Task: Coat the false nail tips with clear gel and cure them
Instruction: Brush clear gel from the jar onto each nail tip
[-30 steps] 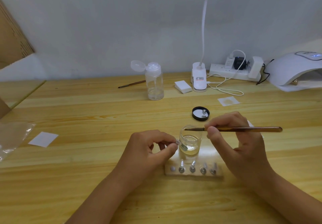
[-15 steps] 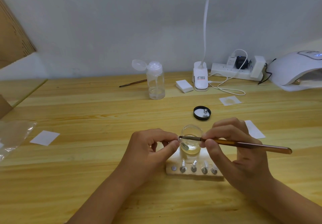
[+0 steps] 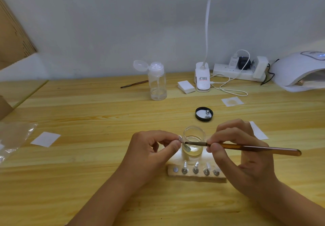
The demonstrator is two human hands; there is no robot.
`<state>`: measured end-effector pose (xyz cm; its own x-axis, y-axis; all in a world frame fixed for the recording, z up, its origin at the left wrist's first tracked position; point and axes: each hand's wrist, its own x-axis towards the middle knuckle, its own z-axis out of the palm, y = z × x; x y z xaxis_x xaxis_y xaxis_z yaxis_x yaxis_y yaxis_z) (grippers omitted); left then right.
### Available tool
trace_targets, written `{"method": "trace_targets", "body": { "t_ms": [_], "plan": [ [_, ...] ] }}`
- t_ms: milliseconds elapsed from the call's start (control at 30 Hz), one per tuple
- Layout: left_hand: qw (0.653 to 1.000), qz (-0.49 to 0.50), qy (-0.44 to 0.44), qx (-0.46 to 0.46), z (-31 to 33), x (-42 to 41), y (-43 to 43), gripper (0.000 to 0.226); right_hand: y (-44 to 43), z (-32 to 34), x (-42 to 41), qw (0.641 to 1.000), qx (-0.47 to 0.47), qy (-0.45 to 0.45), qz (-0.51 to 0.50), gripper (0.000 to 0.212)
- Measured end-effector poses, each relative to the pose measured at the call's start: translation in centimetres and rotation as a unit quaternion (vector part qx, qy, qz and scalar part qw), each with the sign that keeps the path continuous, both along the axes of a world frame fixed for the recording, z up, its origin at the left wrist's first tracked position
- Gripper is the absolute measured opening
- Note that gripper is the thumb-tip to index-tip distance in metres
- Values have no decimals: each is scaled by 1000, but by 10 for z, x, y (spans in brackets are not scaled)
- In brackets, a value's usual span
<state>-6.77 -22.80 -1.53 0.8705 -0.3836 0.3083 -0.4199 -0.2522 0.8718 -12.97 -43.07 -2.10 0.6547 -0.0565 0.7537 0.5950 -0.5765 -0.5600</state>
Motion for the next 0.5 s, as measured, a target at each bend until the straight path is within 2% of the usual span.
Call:
{"method": "trace_targets", "body": {
  "t_ms": [500],
  "plan": [
    [1000, 7, -4, 6, 2, 0, 0, 14, 1, -1, 0, 1000, -12, -5, 11, 9]
  ]
}}
